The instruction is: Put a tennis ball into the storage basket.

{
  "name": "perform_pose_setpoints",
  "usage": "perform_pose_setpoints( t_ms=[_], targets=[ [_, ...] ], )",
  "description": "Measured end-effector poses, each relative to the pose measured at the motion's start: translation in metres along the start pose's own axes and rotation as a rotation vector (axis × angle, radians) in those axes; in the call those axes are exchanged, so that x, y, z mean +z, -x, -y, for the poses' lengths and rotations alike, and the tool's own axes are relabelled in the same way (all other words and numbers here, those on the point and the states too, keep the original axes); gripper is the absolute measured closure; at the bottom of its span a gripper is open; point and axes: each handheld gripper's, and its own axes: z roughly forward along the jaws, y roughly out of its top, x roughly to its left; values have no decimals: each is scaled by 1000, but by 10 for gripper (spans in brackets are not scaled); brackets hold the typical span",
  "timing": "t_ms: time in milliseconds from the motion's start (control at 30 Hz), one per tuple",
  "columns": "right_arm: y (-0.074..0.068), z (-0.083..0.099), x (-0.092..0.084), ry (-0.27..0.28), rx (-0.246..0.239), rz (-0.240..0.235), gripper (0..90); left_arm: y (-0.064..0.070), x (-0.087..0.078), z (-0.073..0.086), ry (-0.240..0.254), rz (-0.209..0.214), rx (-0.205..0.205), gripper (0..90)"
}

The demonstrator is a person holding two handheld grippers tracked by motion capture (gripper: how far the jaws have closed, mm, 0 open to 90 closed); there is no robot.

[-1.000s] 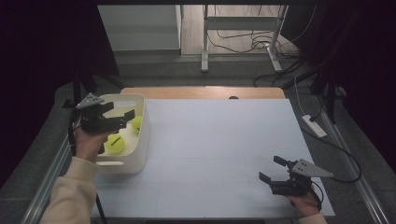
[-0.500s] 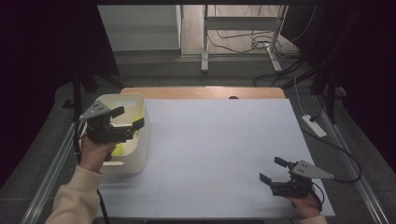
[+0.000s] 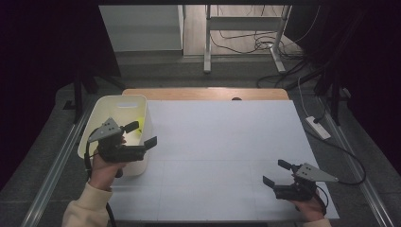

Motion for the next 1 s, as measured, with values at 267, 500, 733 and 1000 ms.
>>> perform_pose_setpoints(
  t_ms=[267,500,733,1000],
  targets=[
    [-1,0,-1,1,2,3,99,25,11,17,-11,62,42,93],
    [0,1,-2,-1,2,3,99,36,16,32,-37,68,67,93],
    [-1,2,-2,-4,-2,5,100,40,17,55,-51,49,90,93],
    [-1,3,-2,-8,-1,7,99,45,26,84,-97,47,96,91]
  ],
)
